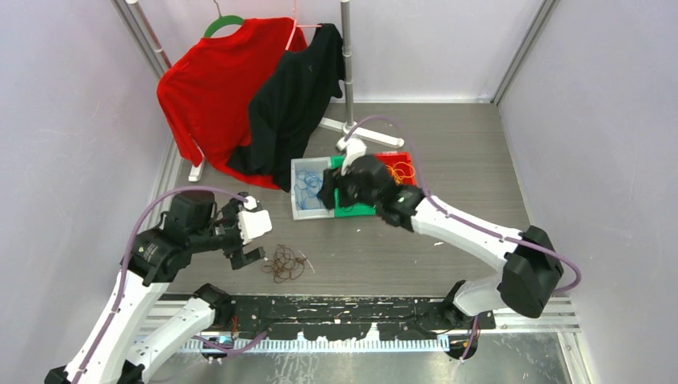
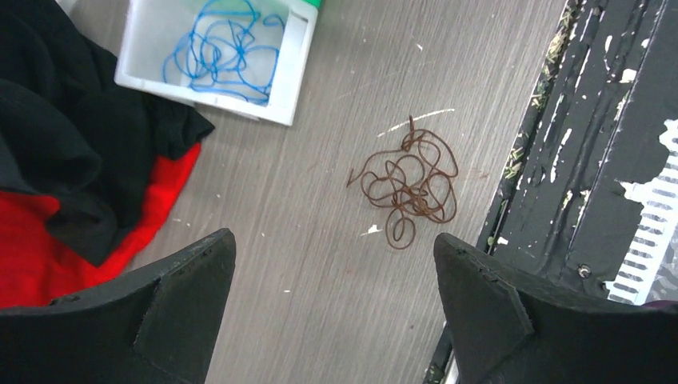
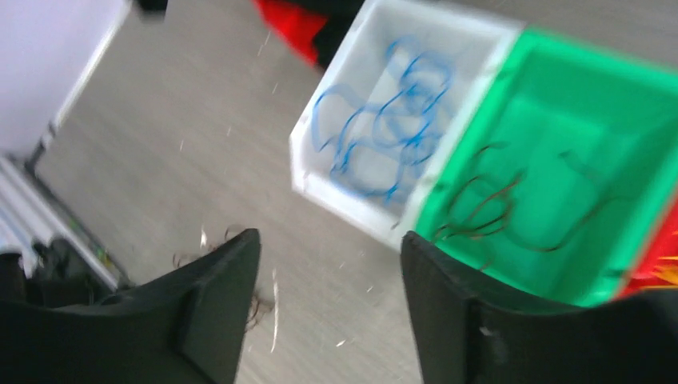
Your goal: Untangle the cables
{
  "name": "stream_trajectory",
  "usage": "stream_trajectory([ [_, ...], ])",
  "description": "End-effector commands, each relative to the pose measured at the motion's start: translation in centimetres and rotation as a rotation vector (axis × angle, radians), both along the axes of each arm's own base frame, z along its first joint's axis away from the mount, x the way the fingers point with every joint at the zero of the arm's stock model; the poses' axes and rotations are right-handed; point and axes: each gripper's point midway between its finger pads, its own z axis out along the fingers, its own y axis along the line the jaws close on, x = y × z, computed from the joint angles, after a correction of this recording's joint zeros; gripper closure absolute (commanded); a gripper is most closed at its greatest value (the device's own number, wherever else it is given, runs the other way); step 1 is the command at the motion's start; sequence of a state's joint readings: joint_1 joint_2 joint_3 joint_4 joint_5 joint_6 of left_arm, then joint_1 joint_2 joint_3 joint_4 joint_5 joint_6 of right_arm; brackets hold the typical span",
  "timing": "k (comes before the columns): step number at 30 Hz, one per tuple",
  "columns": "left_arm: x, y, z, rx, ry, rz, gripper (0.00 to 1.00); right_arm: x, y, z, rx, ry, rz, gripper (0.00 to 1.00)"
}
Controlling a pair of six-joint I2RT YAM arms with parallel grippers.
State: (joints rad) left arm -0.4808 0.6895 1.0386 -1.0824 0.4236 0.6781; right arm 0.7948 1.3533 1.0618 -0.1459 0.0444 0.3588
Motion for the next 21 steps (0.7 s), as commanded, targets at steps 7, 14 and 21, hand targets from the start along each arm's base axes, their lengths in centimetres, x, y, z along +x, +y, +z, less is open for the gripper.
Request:
stream_trajectory([
  [7,4.2,2.8,-2.6,-0.079,0.09,0.214,0.1,-9.3,7.6,-6.3,-0.011,0.067,0.319,0.41],
  [14,5.3,4.0,-2.6,-0.132,0.151,0.267,0.12,-10.6,10.5,-11.7,-0.151,0.138,0.258,0.48],
  [21,4.8,3.2,-2.2,-0.179,0.138,0.24,0.12,-10.8,12.1,-14.9,-0.209,0.187,0.271,0.51],
])
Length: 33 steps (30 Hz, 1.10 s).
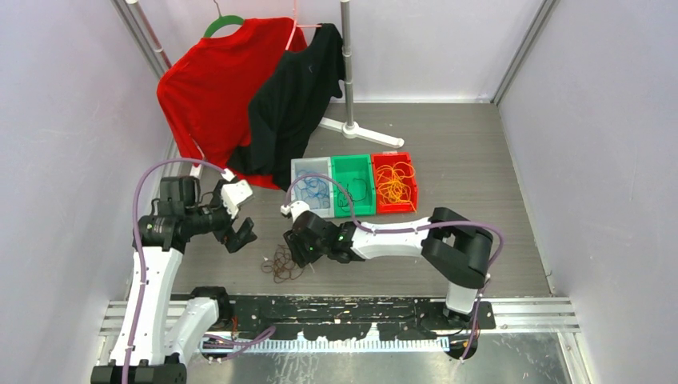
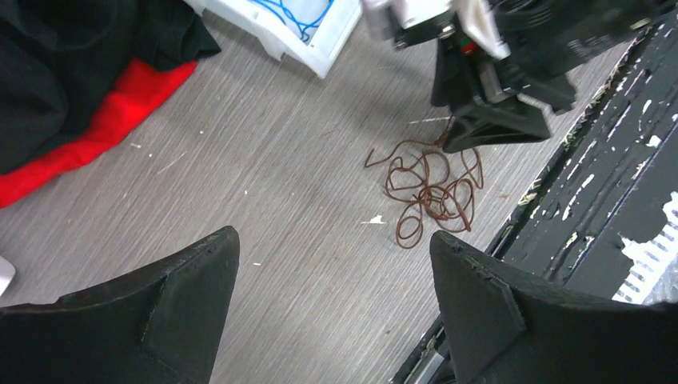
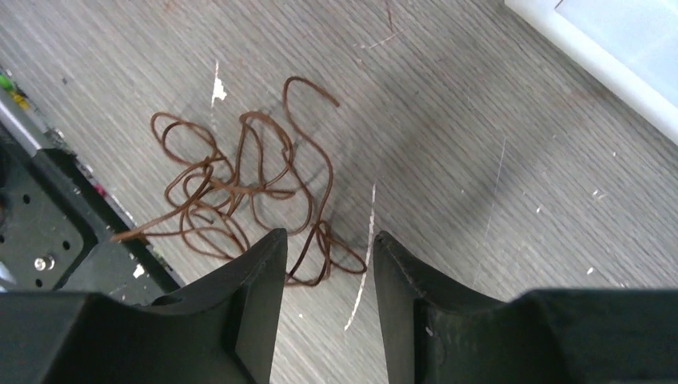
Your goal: Untangle the cables
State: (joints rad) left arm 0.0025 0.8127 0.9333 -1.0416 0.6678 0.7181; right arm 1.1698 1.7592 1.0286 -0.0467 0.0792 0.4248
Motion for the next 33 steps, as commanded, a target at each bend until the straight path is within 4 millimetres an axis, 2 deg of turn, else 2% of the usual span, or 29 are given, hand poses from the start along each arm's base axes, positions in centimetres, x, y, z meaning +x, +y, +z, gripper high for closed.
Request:
stream_trajectory([
  [1,0.3,-1.1,2.0,-0.065,-0.069,-0.04,0.12,1.3,2.1,1.4,0.055,-0.015,-0.028,0.53],
  [3,0.1,-1.1,2.3,-0.066,-0.071,-0.044,0.12,1.1,2.1,1.0,0.052,-0.002,-0.022,0.62],
  [6,-0.2,-1.3,2.7,-0.068,-0.085,-0.055,0.12,0.9,1.8,1.5,0.069,-0.006,-0.021,0.93],
  [7,-0.3,-1.3,2.8,-0.071,-0.092,-0.061,0.12,0.9,1.7,2.1,0.084,-0.014,-0.024,0.99],
  [9,-0.6,-1.6,3.2,-0.08,-0.109,-0.074,0.12,1.0,1.4,3.7,0.117,-0.036,-0.028,0.99],
  [15,-2.1,-3.0,3.9,-0.15,-0.149,-0.156,0.19,0.6,0.3,10.9,0.253,-0.108,-0.019,0.99],
  [19,-2.9,-3.5,3.7,-0.176,-0.145,-0.176,0.2,0.2,-0.5,13.7,0.316,-0.123,-0.029,0.99],
  [22,-3.3,-3.8,3.9,-0.194,-0.16,-0.199,0.21,-0.3,-0.7,16.8,0.399,-0.152,-0.003,0.99],
  [27,-3.0,-4.5,5.8,-0.236,-0.25,-0.23,0.22,-0.8,-1.1,22.3,0.487,-0.224,0.055,0.99],
  [33,-3.3,-4.9,6.8,-0.235,-0.324,-0.286,0.22,-1.8,-0.8,26.0,0.563,-0.249,0.122,0.99],
])
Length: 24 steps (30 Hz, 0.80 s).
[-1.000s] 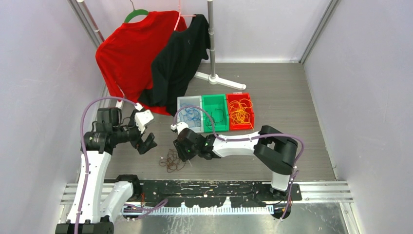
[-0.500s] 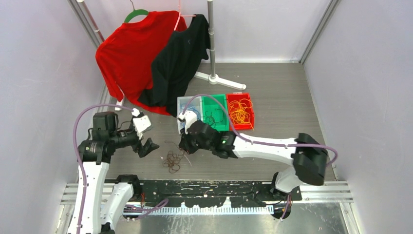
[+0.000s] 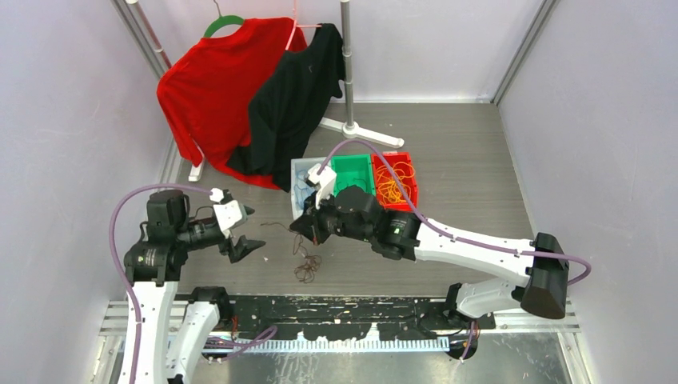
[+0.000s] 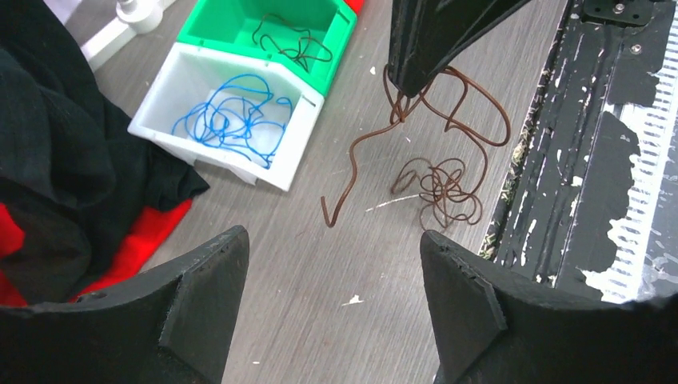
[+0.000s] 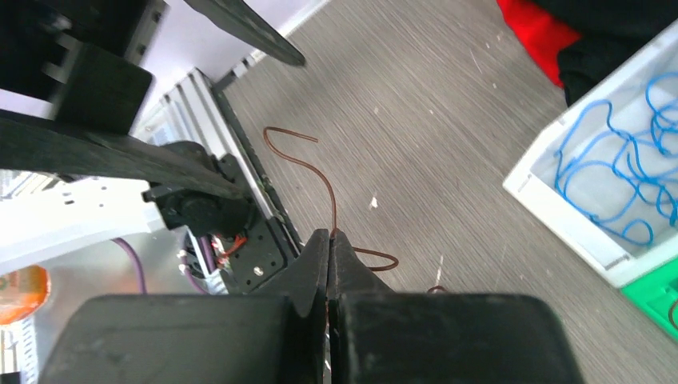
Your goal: Untangle the cables
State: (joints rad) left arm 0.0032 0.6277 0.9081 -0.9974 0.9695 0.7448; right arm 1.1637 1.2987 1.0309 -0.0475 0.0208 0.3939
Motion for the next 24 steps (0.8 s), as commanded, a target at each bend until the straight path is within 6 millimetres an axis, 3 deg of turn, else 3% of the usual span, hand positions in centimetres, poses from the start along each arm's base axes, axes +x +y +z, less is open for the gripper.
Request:
stream_trajectory([
  [1,-0.2,-0.9,1.9,-0.049,-0.085,-0.069,0.22,-0.5,0.8,7.1,0.154,-0.082,0.056,0.99],
  [8,-3.8,-3.5,3.1,-0.267,0.091,-0.216,0.3,-0.4,2.4,12.3,0.337,-0.095,0.064,0.99],
  [14,-3.9,-4.0,3.3,-0.321,0.122,-0.219,0.32,-1.0,4.2,15.9,0.481,-0.071,0.112,0.99],
  [18,-3.0,-3.9,4.1,-0.34,0.093,-0.173,0.32,-1.2,4.7,15.7,0.493,-0.048,0.123,0.99],
  [24,-3.0,-3.7,5.1,-0.341,0.074,-0.132,0.39,-1.0,3.4,14.3,0.469,-0.052,0.088,0.99],
])
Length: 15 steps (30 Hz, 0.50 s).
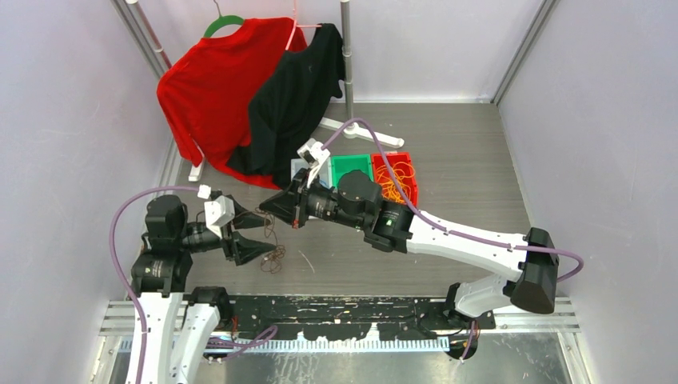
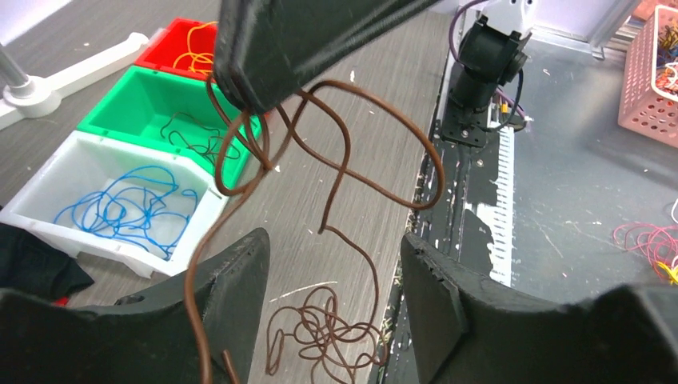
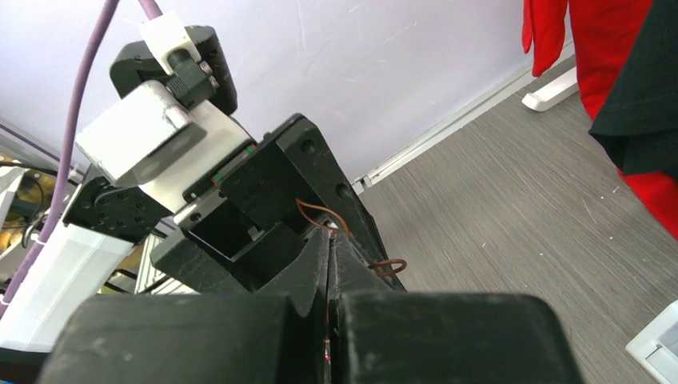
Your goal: Untangle the cables
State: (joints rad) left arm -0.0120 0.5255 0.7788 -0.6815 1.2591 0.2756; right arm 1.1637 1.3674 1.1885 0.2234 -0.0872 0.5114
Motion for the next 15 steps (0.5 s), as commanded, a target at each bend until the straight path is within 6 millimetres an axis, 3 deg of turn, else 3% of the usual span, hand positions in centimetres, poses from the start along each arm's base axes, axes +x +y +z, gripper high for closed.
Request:
stream_trajectory([
  [1,0.1,0.0,2.5,-0.018,-0.067,0.023,0.4,-0.6,-1.4,2.3,0.085,-0.027,-0.008,0.99],
  [7,-1.1,0.1,3.2,0.012,-0.127,-0.001,0.48,-1.3,-3.4,-1.1,0.001,-0.012,-0.011,0.99],
  [15,-1.5,0.0,2.8,0.015,-0.134,-0.024,0.5,-2.4,-3.8,-1.7,0.01,0.022,0.029,0.99],
])
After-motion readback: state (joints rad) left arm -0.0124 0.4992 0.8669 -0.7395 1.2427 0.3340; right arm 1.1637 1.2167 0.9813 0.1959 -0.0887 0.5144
